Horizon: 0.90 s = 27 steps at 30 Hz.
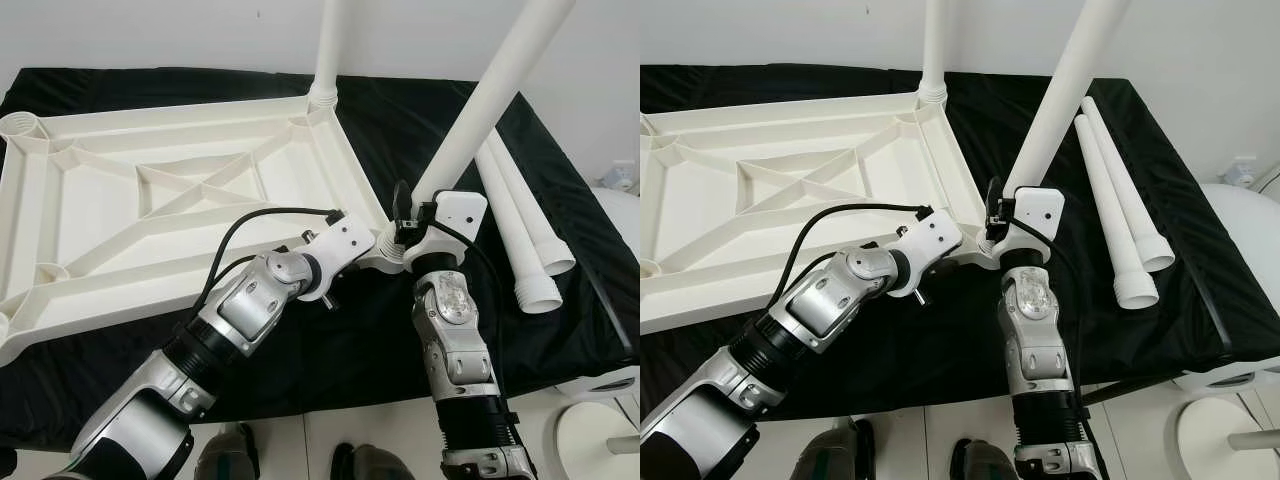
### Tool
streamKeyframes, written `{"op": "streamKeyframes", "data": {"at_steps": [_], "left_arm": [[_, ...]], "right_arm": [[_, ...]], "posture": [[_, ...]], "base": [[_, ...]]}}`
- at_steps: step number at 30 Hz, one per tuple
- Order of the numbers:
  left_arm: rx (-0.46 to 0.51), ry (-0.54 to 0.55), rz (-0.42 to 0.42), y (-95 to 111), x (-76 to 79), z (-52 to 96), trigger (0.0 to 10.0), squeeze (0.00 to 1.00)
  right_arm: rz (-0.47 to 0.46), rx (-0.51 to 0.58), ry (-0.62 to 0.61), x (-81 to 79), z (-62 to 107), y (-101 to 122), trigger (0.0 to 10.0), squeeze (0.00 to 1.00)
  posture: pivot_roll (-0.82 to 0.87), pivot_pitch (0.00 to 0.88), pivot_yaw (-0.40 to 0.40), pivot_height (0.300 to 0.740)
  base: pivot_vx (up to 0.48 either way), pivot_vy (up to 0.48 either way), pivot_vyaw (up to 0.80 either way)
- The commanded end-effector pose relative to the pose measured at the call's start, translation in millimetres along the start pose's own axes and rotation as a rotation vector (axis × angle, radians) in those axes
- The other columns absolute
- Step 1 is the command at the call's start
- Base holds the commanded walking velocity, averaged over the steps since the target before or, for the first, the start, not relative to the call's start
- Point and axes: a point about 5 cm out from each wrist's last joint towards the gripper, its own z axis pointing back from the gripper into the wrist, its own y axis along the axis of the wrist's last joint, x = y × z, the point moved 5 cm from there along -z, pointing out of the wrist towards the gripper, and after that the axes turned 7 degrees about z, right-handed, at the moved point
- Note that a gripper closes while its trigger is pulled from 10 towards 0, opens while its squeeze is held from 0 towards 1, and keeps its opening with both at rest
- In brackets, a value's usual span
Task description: Building children table
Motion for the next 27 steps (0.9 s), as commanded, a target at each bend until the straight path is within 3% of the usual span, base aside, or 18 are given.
{"op": "streamKeyframes", "data": {"at_steps": [1, 16, 17, 25, 27], "left_arm": [[0.115, -0.063, -0.081, 37, 11.9, 5.1, 10.0, 0.0], [0.122, -0.067, -0.071, 39, 11.1, 5.5, 10.0, 0.0], [0.122, -0.067, -0.064, 39, 10.6, 5.6, 10.0, 1.0], [0.135, -0.08, -0.049, 41, 11.4, 7.2, 10.0, 1.0], [0.135, -0.074, -0.054, 41, 10.3, 7.5, 10.0, 1.0]], "right_arm": [[0.045, -0.238, -0.017, 6.2, 21.9, -60, 10.0, 0.0], [0.069, -0.207, 0.005, 7.4, 19.3, -54, 10.0, 0.0], [0.069, -0.2, 0.003, 8.1, 18.1, -53, 10.0, 0.0], [0.062, -0.161, 0.011, 7.7, 13.5, -43, 10.0, 0.0], [0.051, -0.107, 0.02, 7.4, 7.0, -28, 10.0, 0.0]], "posture": [[0.01, 0.119, -0.048, 0.74], [0.01, 0.116, -0.049, 0.74], [0.01, 0.115, -0.049, 0.74], [0.01, 0.109, -0.05, 0.74], [0.01, 0.105, -0.05, 0.74]], "base": [[0.0, 0.0, 0.0], [0.0, 0.0, 0.0], [0.0, 0.0, 0.0], [0.0, 0.0, 0.0], [0.0, 0.0, 0.0]]}}
